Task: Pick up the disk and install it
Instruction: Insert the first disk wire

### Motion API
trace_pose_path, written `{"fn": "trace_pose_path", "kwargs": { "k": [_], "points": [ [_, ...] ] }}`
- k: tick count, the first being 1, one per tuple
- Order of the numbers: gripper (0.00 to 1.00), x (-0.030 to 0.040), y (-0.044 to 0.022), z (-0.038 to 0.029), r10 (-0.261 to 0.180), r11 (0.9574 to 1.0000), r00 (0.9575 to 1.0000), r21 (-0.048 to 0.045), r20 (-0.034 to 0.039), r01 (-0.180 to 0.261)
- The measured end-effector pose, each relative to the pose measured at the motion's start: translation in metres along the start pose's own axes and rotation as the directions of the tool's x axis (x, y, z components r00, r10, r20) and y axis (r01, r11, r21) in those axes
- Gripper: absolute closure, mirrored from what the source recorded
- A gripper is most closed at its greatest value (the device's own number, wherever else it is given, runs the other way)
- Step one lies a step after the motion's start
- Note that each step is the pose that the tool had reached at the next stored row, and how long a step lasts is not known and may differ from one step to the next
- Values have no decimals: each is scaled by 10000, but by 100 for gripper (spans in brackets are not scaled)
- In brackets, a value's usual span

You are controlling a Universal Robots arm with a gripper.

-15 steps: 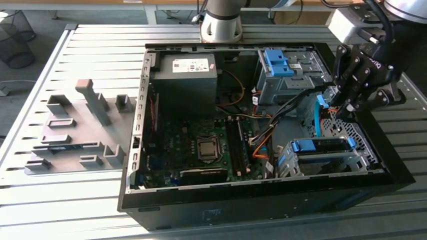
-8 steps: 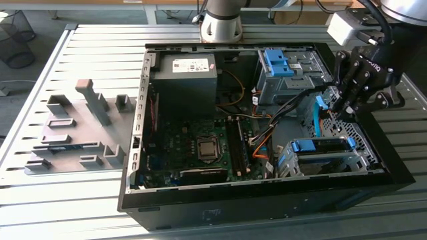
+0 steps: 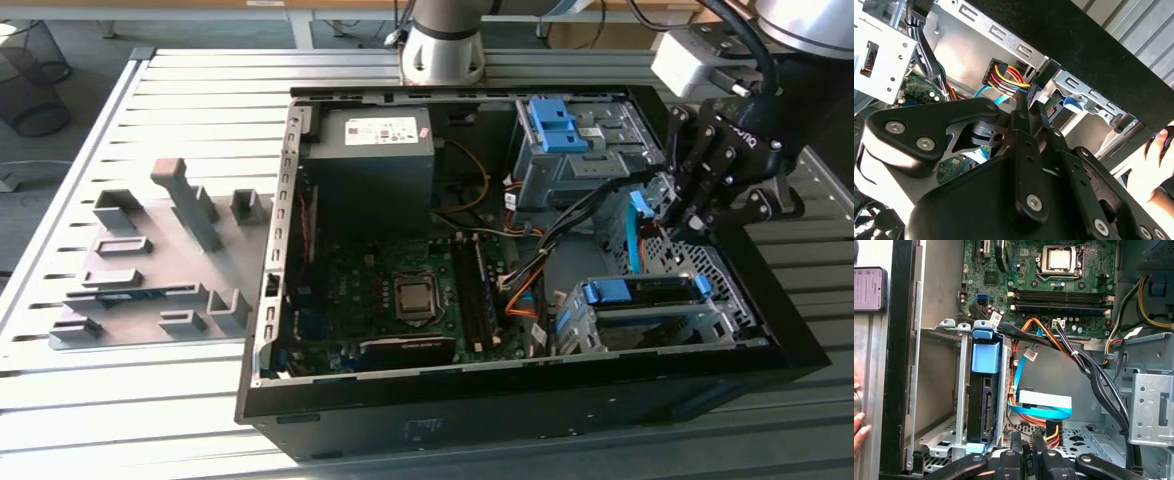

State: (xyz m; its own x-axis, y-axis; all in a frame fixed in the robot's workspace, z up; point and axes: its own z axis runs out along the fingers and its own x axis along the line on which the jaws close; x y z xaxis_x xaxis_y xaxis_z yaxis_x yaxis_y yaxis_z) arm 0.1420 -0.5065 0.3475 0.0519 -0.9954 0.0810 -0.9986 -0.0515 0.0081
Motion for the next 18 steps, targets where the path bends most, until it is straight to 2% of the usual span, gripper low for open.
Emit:
{"fn": "trace_pose_path", "kwargs": {
  "k": [4,5,6,11,13,18],
  "points": [
    [79,0,0,1,-36,10000,10000,3,3,36],
    [84,0,0,1,-49,10000,10000,4,5,49],
    [84,0,0,-2,-60,10000,10000,6,7,60],
    [84,6,7,-82,-67,10000,10000,6,23,67],
    [84,5,25,-83,-58,10000,10000,8,26,58],
    [84,1,36,-84,360,9993,9993,-23,23,-360]
  ]
}}
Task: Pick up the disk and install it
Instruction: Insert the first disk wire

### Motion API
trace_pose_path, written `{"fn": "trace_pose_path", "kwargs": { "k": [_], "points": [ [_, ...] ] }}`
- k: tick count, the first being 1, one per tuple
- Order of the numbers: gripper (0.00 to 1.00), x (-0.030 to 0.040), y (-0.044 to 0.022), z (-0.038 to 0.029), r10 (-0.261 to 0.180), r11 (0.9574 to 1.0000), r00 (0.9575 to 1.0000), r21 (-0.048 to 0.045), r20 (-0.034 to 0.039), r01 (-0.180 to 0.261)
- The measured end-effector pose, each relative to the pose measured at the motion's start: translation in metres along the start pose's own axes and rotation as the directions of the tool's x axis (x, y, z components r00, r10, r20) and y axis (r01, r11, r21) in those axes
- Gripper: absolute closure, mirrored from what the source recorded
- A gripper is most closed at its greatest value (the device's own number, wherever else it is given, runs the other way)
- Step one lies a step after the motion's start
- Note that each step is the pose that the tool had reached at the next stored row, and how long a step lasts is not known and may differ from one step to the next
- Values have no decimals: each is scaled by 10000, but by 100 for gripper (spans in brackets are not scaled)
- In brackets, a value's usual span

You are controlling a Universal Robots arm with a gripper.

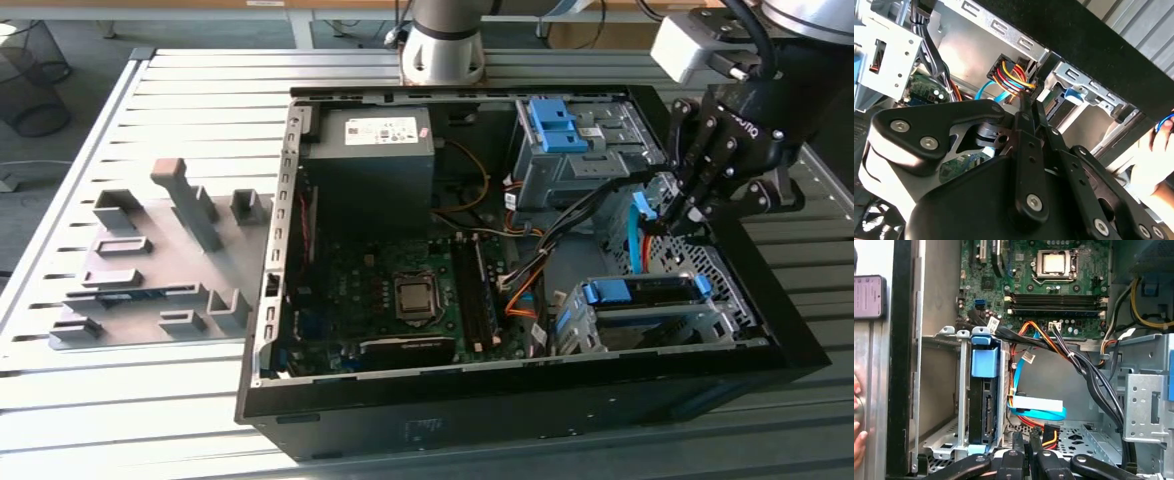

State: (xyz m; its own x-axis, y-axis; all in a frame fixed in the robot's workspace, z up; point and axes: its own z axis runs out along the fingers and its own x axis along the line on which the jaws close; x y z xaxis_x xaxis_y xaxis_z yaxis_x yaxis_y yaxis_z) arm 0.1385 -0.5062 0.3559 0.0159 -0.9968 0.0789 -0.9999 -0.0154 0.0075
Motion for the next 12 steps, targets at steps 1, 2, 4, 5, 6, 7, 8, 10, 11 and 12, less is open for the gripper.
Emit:
{"fn": "trace_pose_path", "kwargs": {
  "k": [1,2,4,5,6,7,8,10,11,12],
  "points": [
    [84,0,0,0,4,10000,10000,0,1,-4],
    [84,0,0,1,6,10000,10000,-1,1,-6],
    [84,0,0,1,10,10000,10000,-2,1,-10],
    [84,-1,-2,0,10,10000,10000,-3,1,-10],
    [84,-1,-8,0,8,10000,10000,-9,0,-8],
    [84,0,-14,1,10,10000,10000,-20,2,-10],
    [84,0,-17,0,15,10000,10000,-27,2,-15],
    [84,0,-34,1,19,10000,10000,-41,3,-19],
    [84,0,-48,1,20,10000,10000,-49,3,-20],
    [84,0,-64,0,20,10000,10000,-56,2,-20]
  ]
}}
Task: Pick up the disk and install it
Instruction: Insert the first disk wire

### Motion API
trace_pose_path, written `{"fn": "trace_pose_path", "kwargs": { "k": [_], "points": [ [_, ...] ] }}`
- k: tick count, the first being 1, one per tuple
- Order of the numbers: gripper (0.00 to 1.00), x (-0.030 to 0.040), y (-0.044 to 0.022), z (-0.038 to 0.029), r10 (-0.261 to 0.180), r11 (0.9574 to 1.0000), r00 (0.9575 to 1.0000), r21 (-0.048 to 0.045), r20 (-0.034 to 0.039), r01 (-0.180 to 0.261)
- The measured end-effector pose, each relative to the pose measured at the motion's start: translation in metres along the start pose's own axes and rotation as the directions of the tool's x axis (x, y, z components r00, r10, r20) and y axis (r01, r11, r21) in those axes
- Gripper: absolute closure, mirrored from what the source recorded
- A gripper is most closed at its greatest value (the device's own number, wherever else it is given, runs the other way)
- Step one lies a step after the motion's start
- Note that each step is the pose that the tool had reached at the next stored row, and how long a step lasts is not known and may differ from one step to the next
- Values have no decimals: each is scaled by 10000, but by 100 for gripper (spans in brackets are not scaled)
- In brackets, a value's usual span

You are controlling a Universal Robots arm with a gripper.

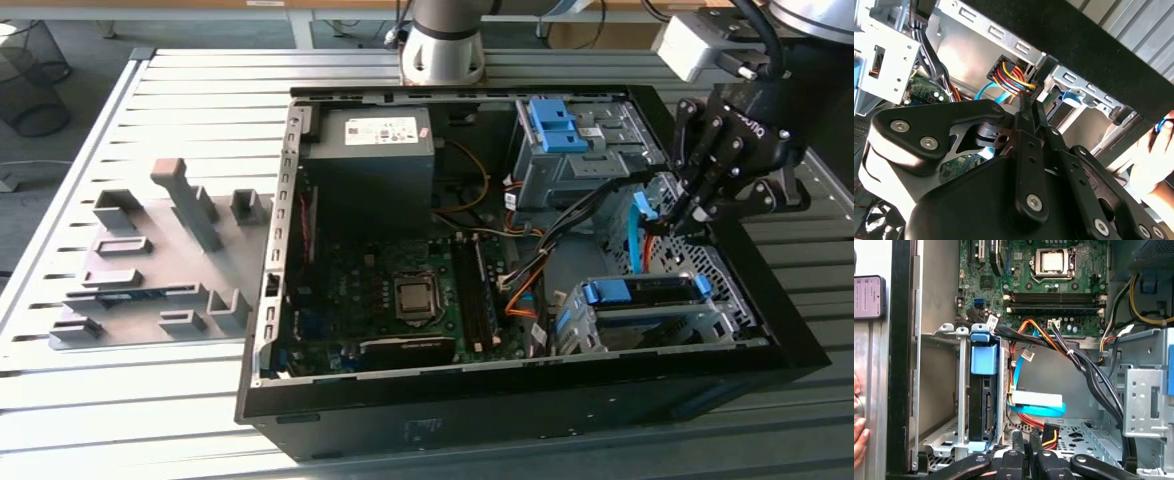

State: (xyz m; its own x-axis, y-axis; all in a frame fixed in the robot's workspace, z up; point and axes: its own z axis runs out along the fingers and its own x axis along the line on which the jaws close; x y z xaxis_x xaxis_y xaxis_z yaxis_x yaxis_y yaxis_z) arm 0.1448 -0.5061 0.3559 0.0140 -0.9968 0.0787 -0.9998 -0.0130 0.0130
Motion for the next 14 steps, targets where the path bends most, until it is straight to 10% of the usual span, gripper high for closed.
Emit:
{"fn": "trace_pose_path", "kwargs": {
  "k": [6,14],
  "points": [
    [76,-1,-35,7,-1,10000,10000,-8,2,1],
    [76,-2,2,22,-158,9996,9999,217,49,157]
  ]
}}
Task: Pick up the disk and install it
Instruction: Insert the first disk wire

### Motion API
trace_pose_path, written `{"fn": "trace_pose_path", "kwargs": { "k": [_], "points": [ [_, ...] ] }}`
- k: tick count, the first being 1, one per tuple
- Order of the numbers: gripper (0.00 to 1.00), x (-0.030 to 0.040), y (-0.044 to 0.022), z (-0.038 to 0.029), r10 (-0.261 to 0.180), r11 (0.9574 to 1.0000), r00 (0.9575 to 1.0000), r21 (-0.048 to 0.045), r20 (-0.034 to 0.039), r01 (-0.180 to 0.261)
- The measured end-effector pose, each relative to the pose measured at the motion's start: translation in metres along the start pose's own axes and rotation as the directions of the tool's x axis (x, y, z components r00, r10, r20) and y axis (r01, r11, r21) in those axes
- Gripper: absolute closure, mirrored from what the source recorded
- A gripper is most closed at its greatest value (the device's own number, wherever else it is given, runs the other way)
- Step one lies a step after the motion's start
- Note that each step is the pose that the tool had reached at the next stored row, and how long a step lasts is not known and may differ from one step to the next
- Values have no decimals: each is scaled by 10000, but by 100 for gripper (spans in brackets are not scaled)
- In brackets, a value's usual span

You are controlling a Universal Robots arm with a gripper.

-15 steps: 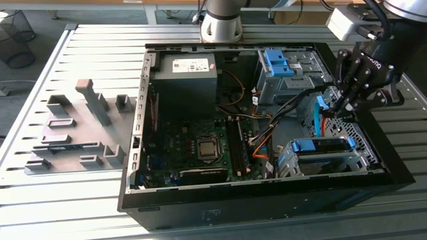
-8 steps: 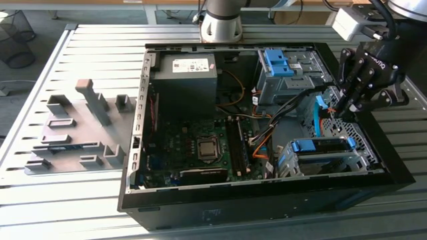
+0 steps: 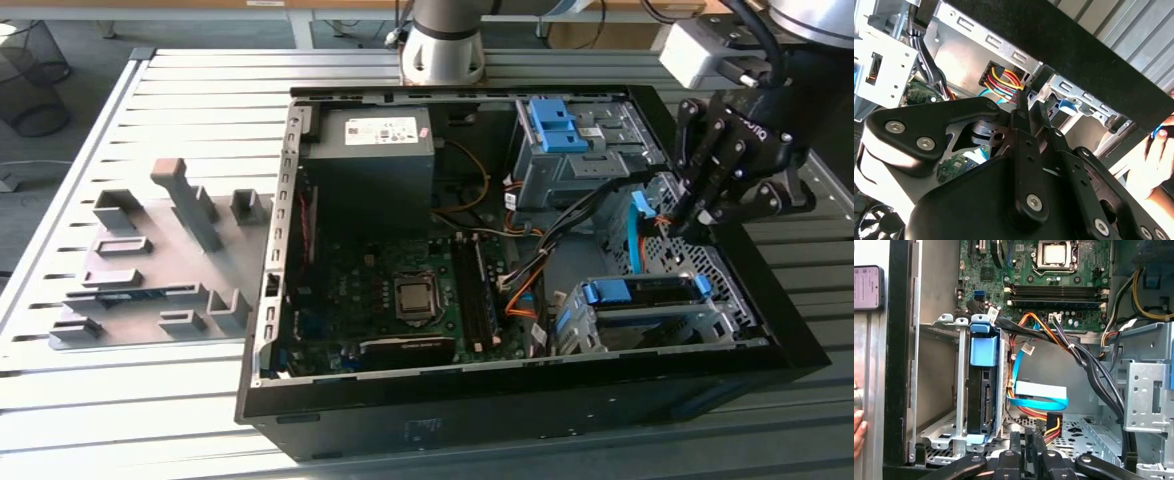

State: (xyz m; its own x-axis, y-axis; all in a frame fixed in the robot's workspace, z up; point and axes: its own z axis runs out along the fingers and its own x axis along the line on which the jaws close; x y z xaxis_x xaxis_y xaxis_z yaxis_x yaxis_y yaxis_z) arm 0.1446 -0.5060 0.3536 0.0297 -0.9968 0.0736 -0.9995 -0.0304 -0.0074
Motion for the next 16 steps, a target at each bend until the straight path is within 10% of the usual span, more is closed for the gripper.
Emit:
{"fn": "trace_pose_path", "kwargs": {
  "k": [4,16],
  "points": [
    [76,2,23,-43,0,10000,9999,9,133,0],
    [76,-4,43,33,-441,9990,9989,74,135,440]
  ]
}}
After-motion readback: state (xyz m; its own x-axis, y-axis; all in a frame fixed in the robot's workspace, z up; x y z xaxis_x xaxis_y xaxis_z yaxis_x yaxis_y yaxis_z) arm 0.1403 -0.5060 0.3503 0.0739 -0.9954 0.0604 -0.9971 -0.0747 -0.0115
